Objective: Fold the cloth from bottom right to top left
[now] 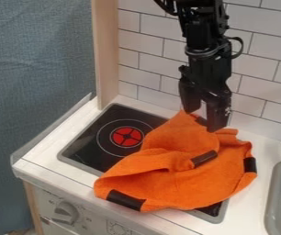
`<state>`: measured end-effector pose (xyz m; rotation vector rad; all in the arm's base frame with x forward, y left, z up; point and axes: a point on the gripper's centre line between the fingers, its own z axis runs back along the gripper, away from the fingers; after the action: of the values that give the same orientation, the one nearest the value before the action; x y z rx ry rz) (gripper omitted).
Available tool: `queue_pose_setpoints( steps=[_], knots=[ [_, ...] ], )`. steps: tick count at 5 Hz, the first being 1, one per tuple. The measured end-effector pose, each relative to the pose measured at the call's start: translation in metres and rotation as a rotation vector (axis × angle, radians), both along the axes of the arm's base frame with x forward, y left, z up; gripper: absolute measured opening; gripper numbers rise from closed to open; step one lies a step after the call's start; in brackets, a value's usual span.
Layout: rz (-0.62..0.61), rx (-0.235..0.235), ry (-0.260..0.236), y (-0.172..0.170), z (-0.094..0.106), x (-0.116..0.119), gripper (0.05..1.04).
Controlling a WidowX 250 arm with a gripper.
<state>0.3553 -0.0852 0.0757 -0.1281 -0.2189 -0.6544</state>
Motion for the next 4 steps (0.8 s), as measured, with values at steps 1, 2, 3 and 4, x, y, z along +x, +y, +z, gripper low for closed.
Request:
queue_pose_setpoints(
  steps=[1,2,3,4],
  knots=[
    [0.009,0.005,0.031,0.0,-0.01,-0.003,0.999],
    [0.138,0.016,0.013,-0.008,-0.015,0.0,0.999],
    [0.161,0.038,0.056,-0.035,-0.035,-0.003,0.999],
    [0.237,0.041,0.041,-0.047,-0.051,0.004,0.999]
  ],
)
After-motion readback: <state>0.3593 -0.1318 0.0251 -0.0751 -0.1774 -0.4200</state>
